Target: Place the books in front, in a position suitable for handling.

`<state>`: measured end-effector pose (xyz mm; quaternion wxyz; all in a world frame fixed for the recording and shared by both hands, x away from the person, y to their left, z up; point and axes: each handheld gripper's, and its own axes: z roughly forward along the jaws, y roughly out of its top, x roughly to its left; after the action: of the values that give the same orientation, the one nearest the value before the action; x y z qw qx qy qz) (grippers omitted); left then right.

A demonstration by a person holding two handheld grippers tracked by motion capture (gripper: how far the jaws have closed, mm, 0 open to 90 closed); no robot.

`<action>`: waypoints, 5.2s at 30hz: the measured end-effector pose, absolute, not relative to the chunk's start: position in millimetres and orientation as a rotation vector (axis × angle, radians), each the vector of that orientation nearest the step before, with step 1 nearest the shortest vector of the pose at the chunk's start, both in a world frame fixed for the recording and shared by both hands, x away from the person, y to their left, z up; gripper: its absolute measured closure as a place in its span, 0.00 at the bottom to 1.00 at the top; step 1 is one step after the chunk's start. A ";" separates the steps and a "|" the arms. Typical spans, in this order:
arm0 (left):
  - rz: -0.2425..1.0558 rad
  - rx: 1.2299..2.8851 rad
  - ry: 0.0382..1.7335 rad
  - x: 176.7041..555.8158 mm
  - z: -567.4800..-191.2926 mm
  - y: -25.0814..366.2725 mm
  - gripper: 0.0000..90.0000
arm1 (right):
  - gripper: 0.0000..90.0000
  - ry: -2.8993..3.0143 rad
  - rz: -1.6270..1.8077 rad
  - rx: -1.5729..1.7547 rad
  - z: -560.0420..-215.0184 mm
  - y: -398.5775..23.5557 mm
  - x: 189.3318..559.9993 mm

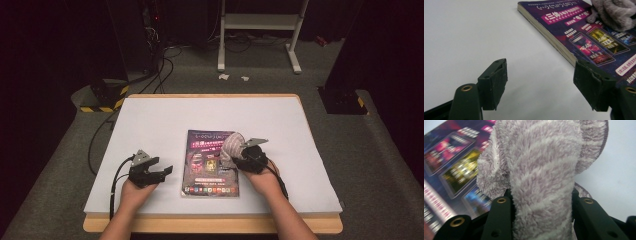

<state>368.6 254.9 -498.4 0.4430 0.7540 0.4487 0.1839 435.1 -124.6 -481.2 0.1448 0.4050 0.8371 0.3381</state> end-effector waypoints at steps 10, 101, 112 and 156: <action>0.453 1.821 1.106 367.7 -492.1 261.2 0.31 | 0.67 2.439 0.939 1.198 -479.5 -110.6 482.9; 0.457 1.886 1.031 364.0 -494.2 250.2 0.32 | 0.67 2.587 0.982 0.872 -481.7 33.5 517.4; 0.451 1.890 1.015 363.4 -494.3 250.2 0.31 | 0.66 2.591 0.978 0.908 -481.4 21.6 519.1; 0.437 1.913 0.997 360.7 -493.6 235.3 0.31 | 0.65 2.279 0.899 1.271 -464.4 -174.1 480.1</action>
<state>360.7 235.3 -493.6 0.4531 0.7749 0.4036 0.1770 480.1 -174.1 -464.4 0.1896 0.4522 0.8107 0.3199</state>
